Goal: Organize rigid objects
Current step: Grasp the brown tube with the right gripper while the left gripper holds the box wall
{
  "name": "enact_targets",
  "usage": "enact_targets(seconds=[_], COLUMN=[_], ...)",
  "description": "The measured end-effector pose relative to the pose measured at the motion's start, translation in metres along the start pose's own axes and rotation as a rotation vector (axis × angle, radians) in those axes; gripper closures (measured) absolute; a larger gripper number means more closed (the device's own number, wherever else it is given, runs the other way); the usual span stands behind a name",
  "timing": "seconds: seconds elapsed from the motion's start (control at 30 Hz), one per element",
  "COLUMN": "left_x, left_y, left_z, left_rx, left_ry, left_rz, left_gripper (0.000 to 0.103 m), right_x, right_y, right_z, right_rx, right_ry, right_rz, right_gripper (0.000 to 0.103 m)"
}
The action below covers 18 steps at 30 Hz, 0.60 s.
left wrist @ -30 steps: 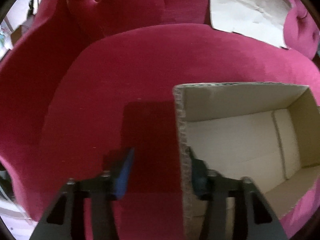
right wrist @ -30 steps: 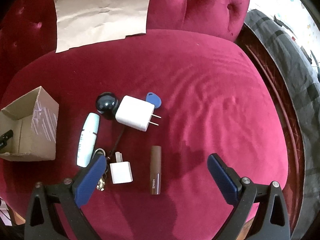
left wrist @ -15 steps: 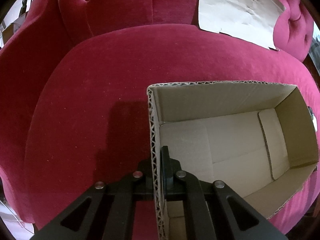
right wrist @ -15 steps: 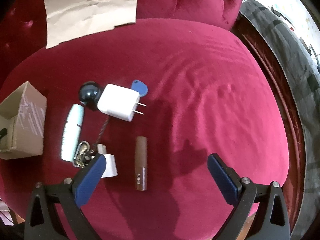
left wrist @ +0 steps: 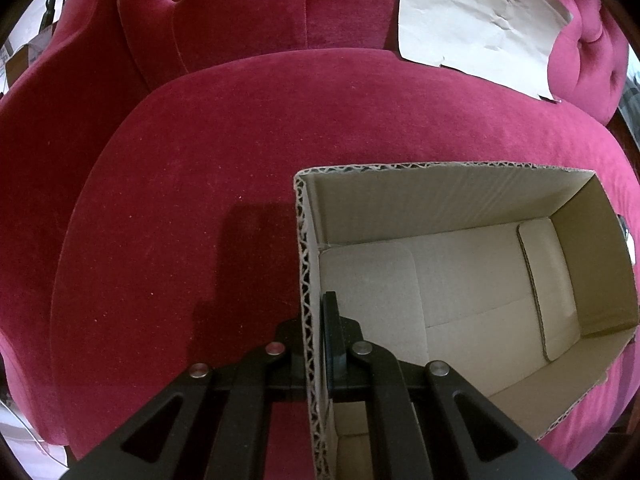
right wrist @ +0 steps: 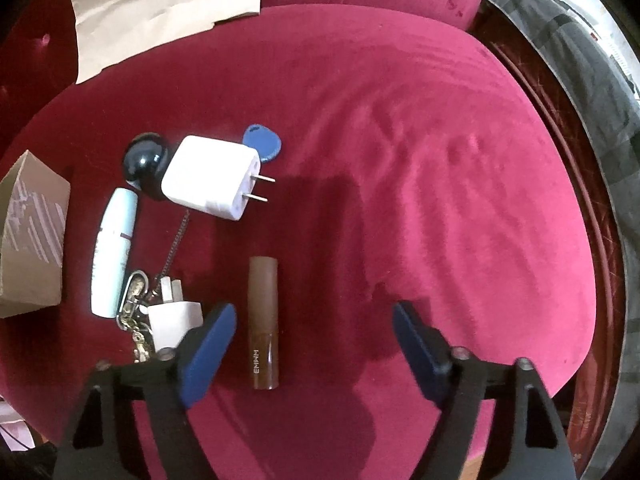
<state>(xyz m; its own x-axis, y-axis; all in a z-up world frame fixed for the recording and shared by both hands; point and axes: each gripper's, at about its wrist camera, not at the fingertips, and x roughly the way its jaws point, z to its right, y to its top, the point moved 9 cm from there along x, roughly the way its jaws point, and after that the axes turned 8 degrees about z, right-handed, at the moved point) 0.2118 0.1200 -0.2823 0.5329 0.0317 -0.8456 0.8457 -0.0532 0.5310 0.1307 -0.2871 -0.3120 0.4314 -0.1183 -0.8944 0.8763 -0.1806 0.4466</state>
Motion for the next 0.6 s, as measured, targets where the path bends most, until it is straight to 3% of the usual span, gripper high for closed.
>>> enact_targets(seconds=[0.03, 0.17, 0.23, 0.3, 0.4, 0.6], left_x=[0.0, 0.0, 0.0, 0.0, 0.0, 0.0], left_y=[0.0, 0.001, 0.001, 0.001, 0.001, 0.0], left_z=[0.0, 0.001, 0.001, 0.001, 0.0, 0.0], left_rx=[0.0, 0.009, 0.004, 0.002, 0.005, 0.004], left_ry=[0.0, 0.008, 0.008, 0.006, 0.002, 0.002], left_rz=[0.0, -0.001, 0.0, 0.0, 0.002, 0.006], left_gripper=[0.099, 0.099, 0.099, 0.099, 0.099, 0.099], right_x=[0.001, 0.002, 0.005, 0.006, 0.009, 0.009], right_y=[0.0, 0.001, 0.0, -0.003, -0.005, -0.006], right_z=[0.0, -0.005, -0.01, -0.015, -0.021, -0.016], right_rx=[-0.002, -0.02, -0.032, -0.033, -0.023, -0.019], right_ry=[0.003, 0.024, 0.036, 0.052, 0.075, 0.084], right_rz=[0.0, 0.014, 0.013, 0.002, -0.008, -0.008], right_gripper=[0.024, 0.048, 0.055, 0.072, 0.086, 0.086])
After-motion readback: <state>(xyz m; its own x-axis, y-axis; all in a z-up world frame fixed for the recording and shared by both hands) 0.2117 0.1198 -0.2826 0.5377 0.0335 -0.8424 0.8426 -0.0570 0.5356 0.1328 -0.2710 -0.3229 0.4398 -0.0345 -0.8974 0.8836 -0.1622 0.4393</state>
